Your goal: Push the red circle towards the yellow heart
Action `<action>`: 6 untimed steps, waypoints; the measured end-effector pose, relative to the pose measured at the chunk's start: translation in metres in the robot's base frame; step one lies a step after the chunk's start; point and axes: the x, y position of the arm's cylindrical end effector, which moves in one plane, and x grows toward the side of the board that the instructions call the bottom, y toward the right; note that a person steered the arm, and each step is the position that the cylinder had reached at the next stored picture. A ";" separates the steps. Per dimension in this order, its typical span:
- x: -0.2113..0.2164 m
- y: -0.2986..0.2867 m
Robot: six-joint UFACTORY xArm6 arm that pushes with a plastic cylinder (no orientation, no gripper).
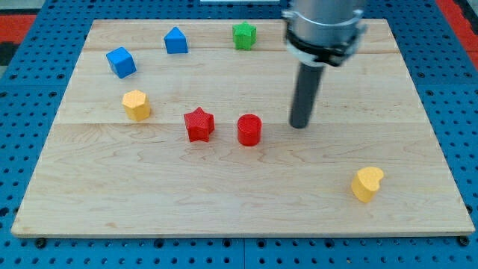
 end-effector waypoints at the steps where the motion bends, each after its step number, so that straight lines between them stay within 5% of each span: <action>1: -0.029 -0.056; 2: -0.016 -0.096; 3: 0.018 -0.077; 6: 0.061 0.046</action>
